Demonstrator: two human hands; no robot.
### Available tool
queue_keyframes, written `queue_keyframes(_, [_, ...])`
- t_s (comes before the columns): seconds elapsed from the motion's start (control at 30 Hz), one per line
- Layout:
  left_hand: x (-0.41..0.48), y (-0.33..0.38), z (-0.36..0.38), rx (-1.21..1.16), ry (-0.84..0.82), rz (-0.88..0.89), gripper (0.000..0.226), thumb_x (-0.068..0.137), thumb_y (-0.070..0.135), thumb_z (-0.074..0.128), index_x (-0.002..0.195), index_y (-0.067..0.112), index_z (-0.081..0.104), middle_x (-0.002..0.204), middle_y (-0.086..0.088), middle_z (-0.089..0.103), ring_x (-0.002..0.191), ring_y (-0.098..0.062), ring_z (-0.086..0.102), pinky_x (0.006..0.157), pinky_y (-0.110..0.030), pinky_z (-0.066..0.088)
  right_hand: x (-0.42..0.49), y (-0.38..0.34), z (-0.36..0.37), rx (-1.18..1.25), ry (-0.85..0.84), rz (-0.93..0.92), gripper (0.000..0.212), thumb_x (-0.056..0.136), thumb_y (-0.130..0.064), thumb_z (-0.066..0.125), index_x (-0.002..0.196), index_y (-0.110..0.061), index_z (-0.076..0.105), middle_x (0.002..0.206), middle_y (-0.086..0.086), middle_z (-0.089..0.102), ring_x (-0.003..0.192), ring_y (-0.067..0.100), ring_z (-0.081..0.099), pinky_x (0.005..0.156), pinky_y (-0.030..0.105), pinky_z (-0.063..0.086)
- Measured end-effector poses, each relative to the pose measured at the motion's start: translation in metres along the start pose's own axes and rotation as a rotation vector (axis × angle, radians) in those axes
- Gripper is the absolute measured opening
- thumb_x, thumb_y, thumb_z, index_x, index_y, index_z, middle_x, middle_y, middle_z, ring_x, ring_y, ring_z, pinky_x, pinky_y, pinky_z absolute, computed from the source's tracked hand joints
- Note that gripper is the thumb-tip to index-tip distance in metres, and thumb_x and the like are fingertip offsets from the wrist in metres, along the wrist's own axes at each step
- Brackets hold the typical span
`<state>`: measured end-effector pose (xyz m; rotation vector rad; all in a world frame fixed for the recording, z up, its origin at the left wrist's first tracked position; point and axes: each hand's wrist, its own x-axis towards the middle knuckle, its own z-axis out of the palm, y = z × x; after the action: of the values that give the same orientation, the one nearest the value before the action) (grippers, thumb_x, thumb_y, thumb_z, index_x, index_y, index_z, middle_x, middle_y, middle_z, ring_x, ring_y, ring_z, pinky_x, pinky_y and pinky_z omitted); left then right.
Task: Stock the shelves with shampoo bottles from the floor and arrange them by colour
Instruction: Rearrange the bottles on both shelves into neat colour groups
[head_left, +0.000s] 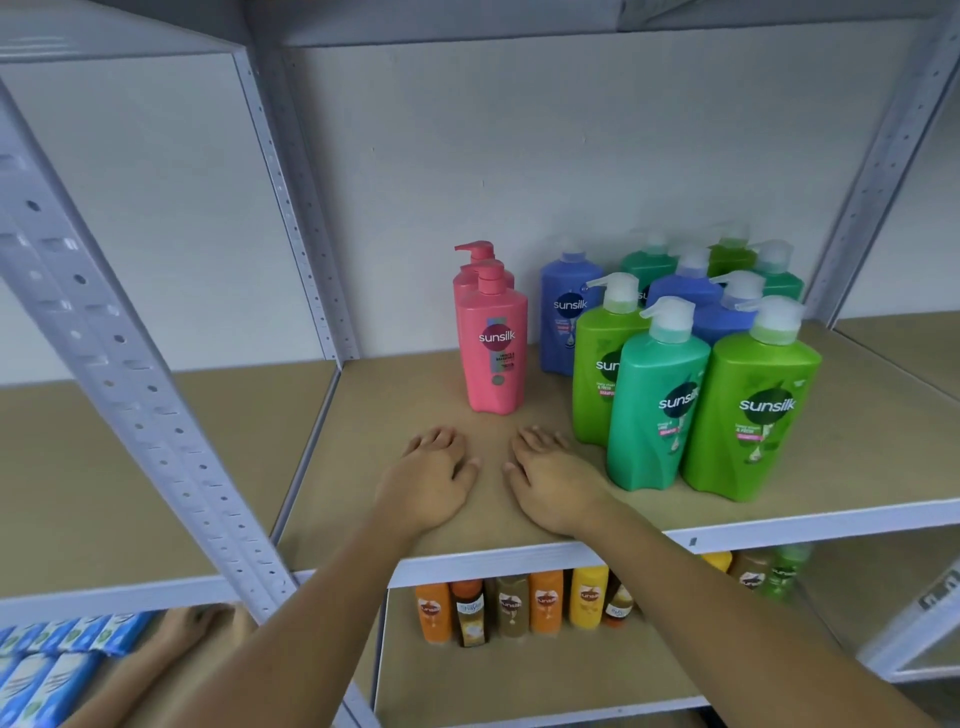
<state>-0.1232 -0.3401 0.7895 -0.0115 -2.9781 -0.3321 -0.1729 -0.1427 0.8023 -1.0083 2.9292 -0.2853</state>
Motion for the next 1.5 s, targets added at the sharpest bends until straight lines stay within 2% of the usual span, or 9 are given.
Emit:
queue_keyframes(0.23, [-0.005,0.020,0.003,-0.038,-0.043,0.035,0.053,0.107,0.039,0.035,0.154,0.014,0.037,0.164,-0.006,0.030,0.153,-0.023,0.020,0.124,-0.033,0.009,-0.020,0.011,-0.007,0.051,-0.063,-0.051,0.058,0.108,-0.037,0.030,0.158,-0.009,0.024,0.166,0.009,0.019,0.154,0.023,0.014,0.126,0.039,0.008])
queue_keyframes(0.33, [0.001,0.026,0.002,-0.050,-0.059,0.045,0.055,0.106,0.040,0.038,0.154,0.013,0.038,0.163,-0.007,0.030,0.152,-0.024,0.022,0.125,-0.034,0.012,-0.028,0.017,-0.017,0.090,-0.044,-0.037,0.052,0.106,-0.033,0.039,0.152,-0.010,0.039,0.158,0.010,0.039,0.147,0.025,0.033,0.121,0.037,0.027])
queue_keyframes(0.43, [0.007,0.029,0.001,-0.060,-0.044,0.041,0.055,0.104,0.041,0.041,0.150,0.012,0.043,0.161,-0.008,0.035,0.150,-0.026,0.028,0.122,-0.034,0.015,-0.033,0.014,-0.038,0.094,0.046,-0.041,0.043,0.103,-0.034,0.046,0.140,-0.014,0.054,0.139,0.007,0.059,0.128,0.026,0.054,0.105,0.040,0.045])
queue_keyframes(0.67, [0.019,0.028,0.000,-0.076,-0.037,0.018,0.039,0.100,0.041,0.044,0.117,0.011,0.062,0.132,-0.008,0.058,0.127,-0.026,0.050,0.110,-0.035,0.034,-0.030,-0.004,-0.132,0.111,0.338,-0.185,0.033,0.099,-0.031,0.056,0.128,-0.016,0.065,0.125,0.005,0.068,0.113,0.024,0.061,0.099,0.040,0.048])
queue_keyframes(0.8, [0.018,0.038,-0.004,-0.105,-0.034,0.036,0.039,0.100,0.043,0.046,0.119,0.011,0.060,0.133,-0.007,0.056,0.119,-0.029,0.055,0.099,-0.036,0.045,-0.015,0.001,-0.189,-0.008,0.388,-0.197,0.024,0.098,-0.036,0.053,0.107,-0.022,0.069,0.104,0.002,0.070,0.097,0.024,0.063,0.087,0.040,0.052])
queue_keyframes(0.9, [0.018,0.047,-0.005,-0.088,-0.051,0.053,0.046,0.101,0.044,0.046,0.132,0.011,0.056,0.146,-0.008,0.050,0.128,-0.031,0.051,0.105,-0.038,0.044,0.001,0.012,-0.223,-0.105,0.330,-0.149,0.029,0.098,-0.037,0.052,0.116,-0.021,0.069,0.115,0.004,0.069,0.105,0.026,0.061,0.092,0.034,0.049])
queue_keyframes(1.07, [0.024,0.053,0.001,-0.095,-0.051,0.062,0.051,0.097,0.053,0.041,0.125,0.015,0.058,0.136,-0.007,0.056,0.121,-0.029,0.055,0.101,-0.036,0.046,0.025,0.033,-0.264,-0.055,0.201,-0.011,0.038,0.100,-0.036,0.055,0.132,-0.018,0.064,0.133,0.000,0.063,0.118,0.019,0.057,0.091,0.025,0.040])
queue_keyframes(1.33, [0.034,0.061,0.002,-0.171,0.052,0.114,0.027,0.095,0.043,0.049,0.097,0.017,0.055,0.092,0.005,0.051,0.079,-0.019,0.052,0.074,-0.035,0.047,0.086,0.079,-0.282,-0.054,0.140,0.146,0.047,0.092,-0.032,0.068,0.136,-0.017,0.060,0.138,0.004,0.059,0.125,0.023,0.054,0.094,0.026,0.039])
queue_keyframes(1.5, [0.047,0.071,0.007,-0.180,0.085,0.157,0.023,0.090,0.036,0.050,0.087,0.014,0.054,0.084,0.003,0.050,0.073,-0.020,0.049,0.070,-0.041,0.047,0.124,0.096,-0.280,-0.061,0.058,0.088,0.063,0.088,-0.043,0.073,0.144,-0.024,0.052,0.140,0.005,0.057,0.123,0.026,0.056,0.098,0.031,0.042])
